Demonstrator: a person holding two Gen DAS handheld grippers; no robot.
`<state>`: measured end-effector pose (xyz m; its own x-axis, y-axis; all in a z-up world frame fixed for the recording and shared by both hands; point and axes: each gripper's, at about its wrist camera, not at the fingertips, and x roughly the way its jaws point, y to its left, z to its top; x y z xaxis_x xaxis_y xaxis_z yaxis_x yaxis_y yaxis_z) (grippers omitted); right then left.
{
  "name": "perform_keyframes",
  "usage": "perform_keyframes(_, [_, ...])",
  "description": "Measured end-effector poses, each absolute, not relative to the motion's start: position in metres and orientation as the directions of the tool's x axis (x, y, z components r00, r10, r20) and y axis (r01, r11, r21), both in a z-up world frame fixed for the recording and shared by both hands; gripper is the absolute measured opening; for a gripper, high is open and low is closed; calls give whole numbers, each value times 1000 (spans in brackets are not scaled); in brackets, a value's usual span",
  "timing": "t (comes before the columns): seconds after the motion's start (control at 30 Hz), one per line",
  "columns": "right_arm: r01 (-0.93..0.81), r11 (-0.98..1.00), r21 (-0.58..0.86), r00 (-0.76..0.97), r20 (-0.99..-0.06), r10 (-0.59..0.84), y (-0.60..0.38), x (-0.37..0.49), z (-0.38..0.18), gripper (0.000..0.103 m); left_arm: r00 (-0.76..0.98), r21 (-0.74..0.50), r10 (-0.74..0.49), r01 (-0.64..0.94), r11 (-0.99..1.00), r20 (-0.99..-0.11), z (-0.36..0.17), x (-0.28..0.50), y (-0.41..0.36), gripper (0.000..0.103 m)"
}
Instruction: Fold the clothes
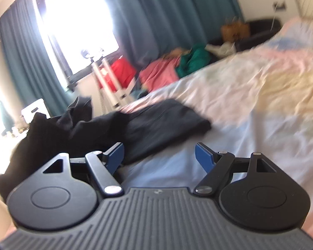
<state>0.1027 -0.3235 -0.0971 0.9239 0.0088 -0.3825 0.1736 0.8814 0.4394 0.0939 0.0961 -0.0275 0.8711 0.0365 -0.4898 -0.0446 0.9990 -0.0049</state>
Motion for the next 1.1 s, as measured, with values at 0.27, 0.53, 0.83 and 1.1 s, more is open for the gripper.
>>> perform_keyframes(0.27, [112,901,419,894,-438,93,-295,101,-98,79,811,-52,-3,-34,998,-585,-41,71,116,20])
perform_keyframes(0.53, [107,918,382,883,-460,89,-288,104,-103,79,851,-5,2,-5,1000,-525,-16,54,102,70])
perform_keyframes(0.83, [136,906,402,884,-463,73,-293,103,-100,79,914,221,-151,247,943,-378,-20,33,34,97])
perform_keyframes(1.1, [156,872,464,881,-464,89,-302,102,-101,79,901,440,-157,342,830,-404,-83,77,-55,97])
